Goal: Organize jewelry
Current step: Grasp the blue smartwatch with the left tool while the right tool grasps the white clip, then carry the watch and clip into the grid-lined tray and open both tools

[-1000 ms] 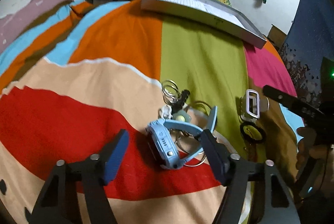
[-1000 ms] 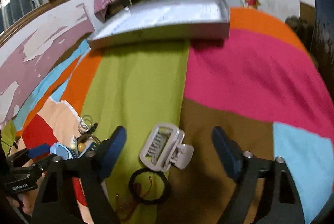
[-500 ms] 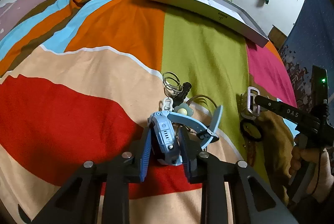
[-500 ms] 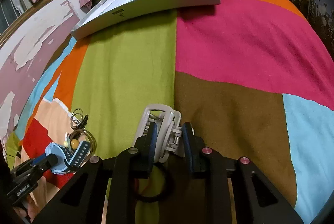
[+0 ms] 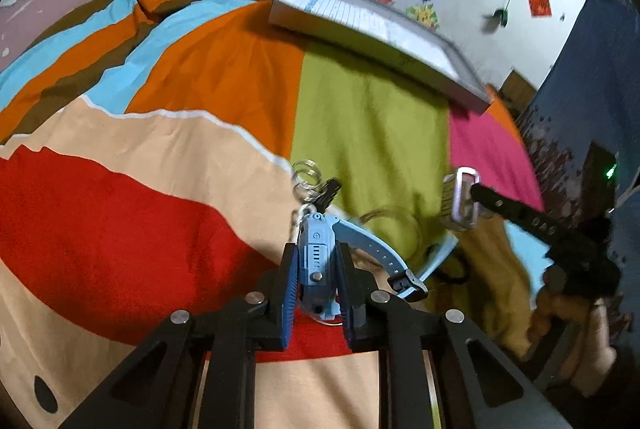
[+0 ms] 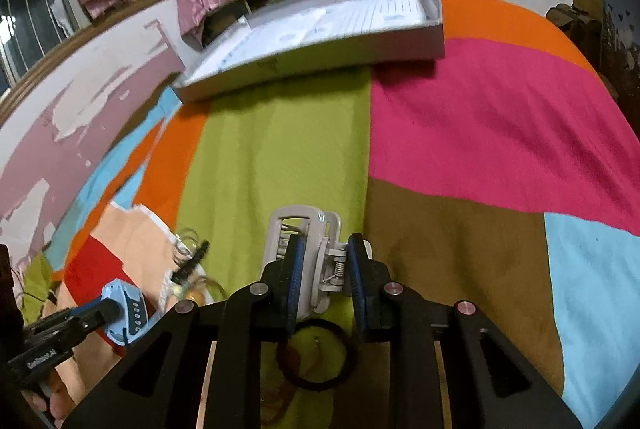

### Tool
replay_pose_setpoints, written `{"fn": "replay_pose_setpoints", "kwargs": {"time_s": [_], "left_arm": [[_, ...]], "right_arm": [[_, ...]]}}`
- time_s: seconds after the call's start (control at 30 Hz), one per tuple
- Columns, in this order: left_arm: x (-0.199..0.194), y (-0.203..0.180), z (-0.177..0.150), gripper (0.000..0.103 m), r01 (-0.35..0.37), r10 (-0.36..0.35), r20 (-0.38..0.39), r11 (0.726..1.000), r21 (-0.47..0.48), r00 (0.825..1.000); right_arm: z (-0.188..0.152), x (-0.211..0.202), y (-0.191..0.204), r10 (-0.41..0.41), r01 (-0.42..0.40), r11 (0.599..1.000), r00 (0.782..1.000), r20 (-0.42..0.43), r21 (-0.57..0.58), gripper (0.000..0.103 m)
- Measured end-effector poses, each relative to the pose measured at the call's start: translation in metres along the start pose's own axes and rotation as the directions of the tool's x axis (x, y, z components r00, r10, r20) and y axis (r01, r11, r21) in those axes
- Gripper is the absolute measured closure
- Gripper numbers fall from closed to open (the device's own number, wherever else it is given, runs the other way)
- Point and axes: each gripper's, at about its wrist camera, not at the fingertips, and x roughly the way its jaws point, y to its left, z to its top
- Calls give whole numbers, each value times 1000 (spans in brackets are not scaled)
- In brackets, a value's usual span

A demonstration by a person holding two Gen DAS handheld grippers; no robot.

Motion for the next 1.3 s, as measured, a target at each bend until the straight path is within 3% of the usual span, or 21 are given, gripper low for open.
{"fn": "replay_pose_setpoints", "kwargs": {"time_s": [0.23,0.4,0.47,0.57,0.73,0.83,1.03,1.23,1.3], "left_arm": [[-20,-15,6,86,25,-28,91,999,40,995],[-13,-28,35,86,14,-20,122,999,43,992],[-7,-38,62,86,8,-16,181,999,43,983],[6,-53,105,86,14,-20,259,1000,24,966],[45,-78,175,86,0,-7,321,1000,21,947],[79,-86,205,85,-28,18,323,999,28,946],[142,-85,235,85,-57,55,209,998,3,976],[156,-80,232,84,-62,64,186,998,-14,980],[154,-80,233,78,-73,75,189,997,-17,979]], "right_arm": [[9,-23,0,48,-47,999,994,98,-8,83],[33,-35,-6,76,-76,997,975,210,-8,83],[48,-34,-9,82,-81,997,964,253,-12,83],[86,-33,-15,69,-58,997,932,357,-42,83],[149,-22,-26,52,-39,998,902,428,-39,83],[178,0,-36,42,-40,999,915,402,-15,83],[183,47,-39,5,3,1000,942,336,-23,83],[173,67,-43,-5,8,1000,955,296,-10,82],[174,66,-40,-20,26,1000,957,288,-16,81]]}}
